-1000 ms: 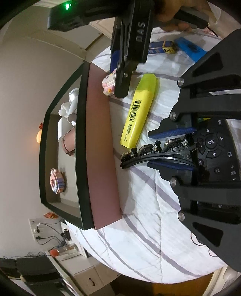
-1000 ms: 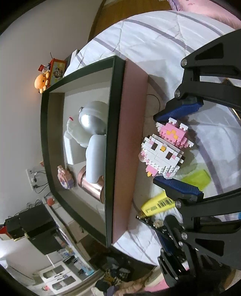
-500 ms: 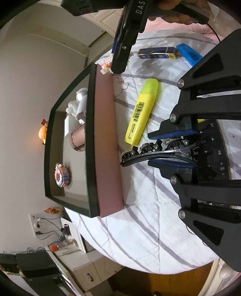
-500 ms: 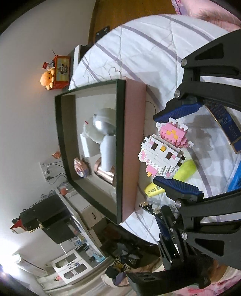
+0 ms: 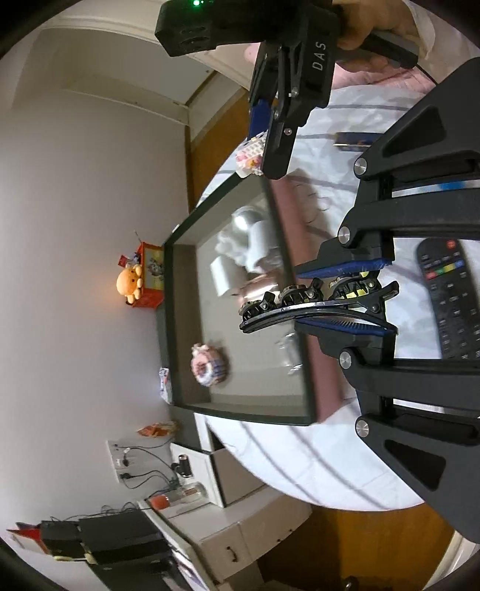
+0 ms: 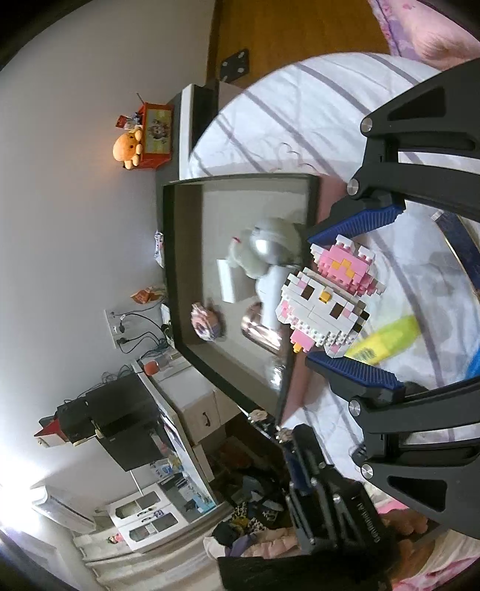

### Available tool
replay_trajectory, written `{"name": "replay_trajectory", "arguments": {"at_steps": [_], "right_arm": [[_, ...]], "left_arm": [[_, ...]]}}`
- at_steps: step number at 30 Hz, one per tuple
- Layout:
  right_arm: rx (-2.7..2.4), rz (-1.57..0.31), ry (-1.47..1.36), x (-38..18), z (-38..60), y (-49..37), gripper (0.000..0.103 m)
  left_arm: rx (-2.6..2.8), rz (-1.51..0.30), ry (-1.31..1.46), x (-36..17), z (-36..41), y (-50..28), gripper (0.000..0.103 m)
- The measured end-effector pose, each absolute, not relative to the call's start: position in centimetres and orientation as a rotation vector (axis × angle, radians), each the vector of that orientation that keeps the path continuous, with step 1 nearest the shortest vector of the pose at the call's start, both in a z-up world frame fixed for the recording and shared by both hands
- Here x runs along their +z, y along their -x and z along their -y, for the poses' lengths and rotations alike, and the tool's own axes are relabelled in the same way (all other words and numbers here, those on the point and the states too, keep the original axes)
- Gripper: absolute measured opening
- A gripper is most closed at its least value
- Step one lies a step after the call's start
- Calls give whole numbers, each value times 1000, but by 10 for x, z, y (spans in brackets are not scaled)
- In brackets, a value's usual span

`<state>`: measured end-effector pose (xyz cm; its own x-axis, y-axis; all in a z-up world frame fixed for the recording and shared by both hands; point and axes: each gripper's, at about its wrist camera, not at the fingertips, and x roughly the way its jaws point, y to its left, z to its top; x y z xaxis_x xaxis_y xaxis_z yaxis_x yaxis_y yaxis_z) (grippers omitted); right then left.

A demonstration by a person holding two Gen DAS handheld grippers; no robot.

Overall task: Organize rigid objects
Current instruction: 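Carry the hair clip and lego cat over the pink box with both grippers, then open both grippers to drop the hair clip and lego cat into the box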

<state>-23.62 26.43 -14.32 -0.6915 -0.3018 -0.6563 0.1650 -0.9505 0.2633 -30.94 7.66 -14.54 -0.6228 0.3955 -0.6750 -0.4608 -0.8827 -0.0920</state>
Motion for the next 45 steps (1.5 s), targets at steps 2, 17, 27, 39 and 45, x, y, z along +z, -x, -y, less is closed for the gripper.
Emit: {"name": "replay_trajectory", "arguments": {"at_steps": [2, 17, 27, 39, 45], "right_arm": [[-2671, 252, -1072, -139, -267, 245, 61], [-2805, 89, -1161, -157, -287, 318, 62], [-2767, 89, -1172, -171, -286, 335, 62], [-2798, 57, -1092, -153, -285, 313, 82], [-2842, 81, -989, -125, -285, 282, 89]], "left_arm": [[2462, -122, 1002, -144, -78, 320, 22], [2443, -141, 1154, -178, -84, 396, 22], [2488, -143, 1191, -192, -81, 416, 23], [2577, -158, 1073, -170, -77, 391, 83], [2642, -140, 1012, -142, -68, 364, 96]]}}
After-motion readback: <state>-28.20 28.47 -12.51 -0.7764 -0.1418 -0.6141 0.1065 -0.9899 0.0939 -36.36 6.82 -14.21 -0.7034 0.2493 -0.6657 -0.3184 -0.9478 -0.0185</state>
